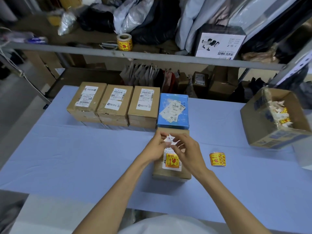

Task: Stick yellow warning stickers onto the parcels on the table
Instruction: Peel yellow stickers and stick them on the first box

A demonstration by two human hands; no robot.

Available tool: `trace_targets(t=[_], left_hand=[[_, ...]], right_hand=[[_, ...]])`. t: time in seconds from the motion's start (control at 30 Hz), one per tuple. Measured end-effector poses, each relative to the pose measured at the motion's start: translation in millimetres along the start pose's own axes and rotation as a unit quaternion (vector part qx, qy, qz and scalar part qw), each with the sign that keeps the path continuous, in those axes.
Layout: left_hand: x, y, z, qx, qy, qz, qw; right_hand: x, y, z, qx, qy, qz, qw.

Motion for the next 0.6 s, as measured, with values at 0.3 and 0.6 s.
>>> trace_targets(t=[0.3, 0.6], left_hand=[[1, 0, -21, -0.075, 0.067, -0.056, 0.993], [1, 9, -39, 0.141, 0.122, -0.046, 0.981]], right_hand=[[8, -18, -2, 0.031, -0.011, -0.05, 0.998], [2, -30, -12, 0.054, 0.029, -0.104, 0.993]])
Point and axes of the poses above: each hand's wrist, its own x-axis towards the middle knuckle, its own y-axis out of the palm, z = x × y, the point moved 3 cm from there along x, towards the middle knuckle, and after that the axes turned 10 degrees about z, right-handed, at the moved point
